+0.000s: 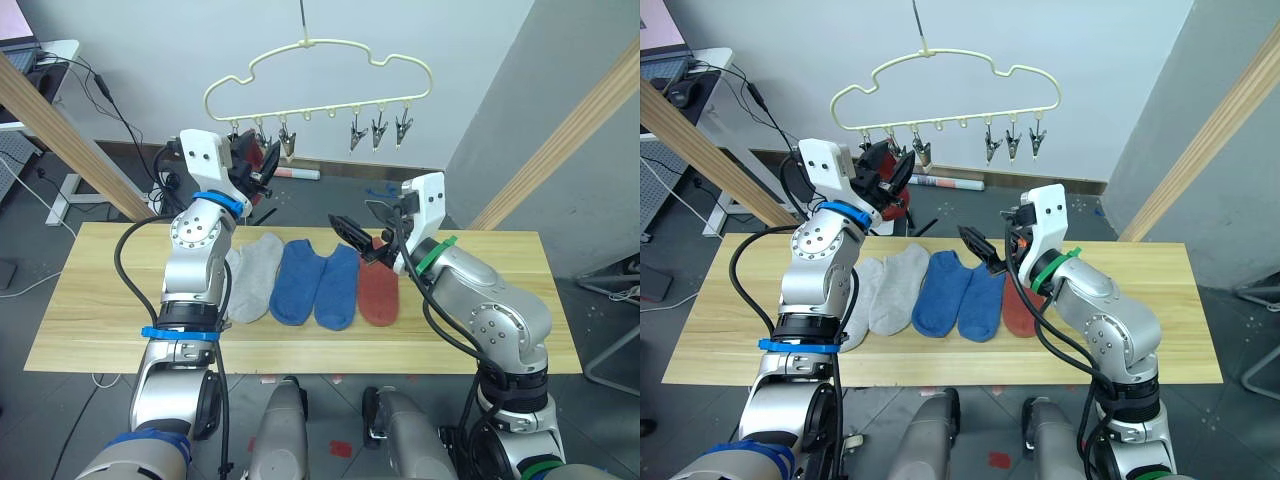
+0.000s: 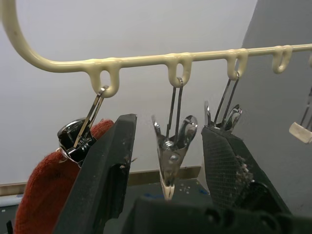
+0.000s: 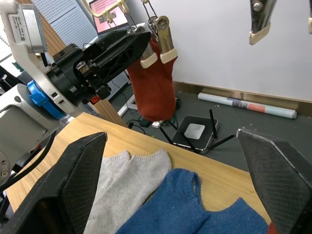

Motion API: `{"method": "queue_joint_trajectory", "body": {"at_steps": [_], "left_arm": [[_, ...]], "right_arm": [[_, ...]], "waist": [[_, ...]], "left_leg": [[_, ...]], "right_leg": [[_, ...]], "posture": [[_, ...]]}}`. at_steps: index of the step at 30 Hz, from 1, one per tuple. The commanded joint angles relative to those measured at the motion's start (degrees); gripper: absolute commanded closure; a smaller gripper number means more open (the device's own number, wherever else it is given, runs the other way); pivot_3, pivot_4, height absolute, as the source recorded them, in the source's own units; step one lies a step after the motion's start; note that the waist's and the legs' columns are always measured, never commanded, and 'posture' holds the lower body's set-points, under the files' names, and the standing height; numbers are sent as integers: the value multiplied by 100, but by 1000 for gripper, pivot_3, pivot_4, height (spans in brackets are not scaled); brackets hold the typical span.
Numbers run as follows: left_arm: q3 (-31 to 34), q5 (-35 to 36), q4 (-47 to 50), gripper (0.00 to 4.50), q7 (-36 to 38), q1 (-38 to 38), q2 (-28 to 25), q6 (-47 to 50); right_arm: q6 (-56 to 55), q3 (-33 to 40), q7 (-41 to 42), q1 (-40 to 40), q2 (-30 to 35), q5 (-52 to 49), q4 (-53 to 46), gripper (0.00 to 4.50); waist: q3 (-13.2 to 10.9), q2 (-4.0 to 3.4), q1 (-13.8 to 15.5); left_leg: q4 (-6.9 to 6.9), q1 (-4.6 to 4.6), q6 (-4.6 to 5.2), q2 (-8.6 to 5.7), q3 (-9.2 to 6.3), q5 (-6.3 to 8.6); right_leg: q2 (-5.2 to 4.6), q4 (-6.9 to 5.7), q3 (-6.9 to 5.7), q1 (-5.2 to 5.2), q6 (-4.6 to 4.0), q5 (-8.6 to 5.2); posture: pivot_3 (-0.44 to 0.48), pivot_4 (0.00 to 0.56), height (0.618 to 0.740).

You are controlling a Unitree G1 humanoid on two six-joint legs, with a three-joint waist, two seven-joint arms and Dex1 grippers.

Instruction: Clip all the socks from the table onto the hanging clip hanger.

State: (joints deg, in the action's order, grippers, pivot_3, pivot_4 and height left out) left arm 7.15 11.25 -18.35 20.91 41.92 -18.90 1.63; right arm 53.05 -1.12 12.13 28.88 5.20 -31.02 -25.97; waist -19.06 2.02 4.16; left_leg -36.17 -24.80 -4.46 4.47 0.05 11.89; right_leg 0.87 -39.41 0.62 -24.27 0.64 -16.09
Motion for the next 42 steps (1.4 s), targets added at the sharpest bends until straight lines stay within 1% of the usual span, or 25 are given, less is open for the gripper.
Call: {"method": "queue_joint_trajectory", "body": {"at_steps": [1, 24, 27, 30, 31, 34, 39, 40, 42], "left_arm": [[41, -12, 114, 2133, 15, 107, -15, -147], [32, -43, 86, 2133, -27, 123, 7, -166], [62, -21, 34, 2667, -21, 193, 0, -190], [62, -16, 7, 3656, -24, 242, -2, -182], [63, -15, -2, 3911, -23, 252, 1, -181], [71, -9, -4, 4430, -24, 253, -4, -166], [103, 61, 94, 4482, 31, 157, -52, -33], [105, 92, 137, 4482, 55, 133, -59, 30], [123, 169, 276, 4482, 103, 61, -92, 216]], "right_arm": [[-53, 100, -18, 78, -39, -133, -129, 0], [-48, 84, -20, 100, -43, -137, -125, 0], [-43, 86, -11, 99, -30, -138, -125, 0], [-34, 84, -12, 86, -26, -143, -138, 0], [-34, 80, -13, 83, -26, -141, -138, 0], [-33, 72, -19, 69, -34, -140, -147, 0], [-77, 26, -44, -22, 8, -28, -91, 0], [-105, -24, -90, -61, 86, 124, -7, 0], [-236, -310, -150, -171, 436, 654, 288, 0]], "waist": [[0, 0, 0], [0, 0, -1], [0, 0, 0], [0, 0, 0], [0, 0, 0], [0, 0, -1], [0, 0, -2], [0, 0, -2], [0, 0, -5]], "left_leg": [[0, 0, 0, 0, 0, 0], [0, 0, 0, 0, 0, 0], [0, 0, -1, 0, 0, 0], [0, 0, 0, 0, 0, 0], [0, 0, -1, 0, 0, 0], [0, 0, -1, 0, 2, 0], [1, 0, -1, 0, 1, 0], [1, 0, -1, 0, 1, -1], [0, 0, -1, 0, 1, 0]], "right_leg": [[0, 0, 0, 0, 0, 0], [0, 0, 0, 0, 0, 0], [0, 0, 0, 0, 0, 0], [0, 0, -1, 0, 0, 0], [0, 0, -1, 0, 0, 0], [0, 1, -1, 0, 0, 0], [0, 1, -2, 0, 0, 0], [0, 1, -2, 0, 0, 0], [0, 1, -2, 0, 0, 0]], "posture": [[163, 313, 740], [162, 310, 740], [161, 310, 740], [162, 310, 740], [161, 310, 740], [161, 310, 740], [162, 310, 740], [165, 312, 740], [165, 312, 740]]}}
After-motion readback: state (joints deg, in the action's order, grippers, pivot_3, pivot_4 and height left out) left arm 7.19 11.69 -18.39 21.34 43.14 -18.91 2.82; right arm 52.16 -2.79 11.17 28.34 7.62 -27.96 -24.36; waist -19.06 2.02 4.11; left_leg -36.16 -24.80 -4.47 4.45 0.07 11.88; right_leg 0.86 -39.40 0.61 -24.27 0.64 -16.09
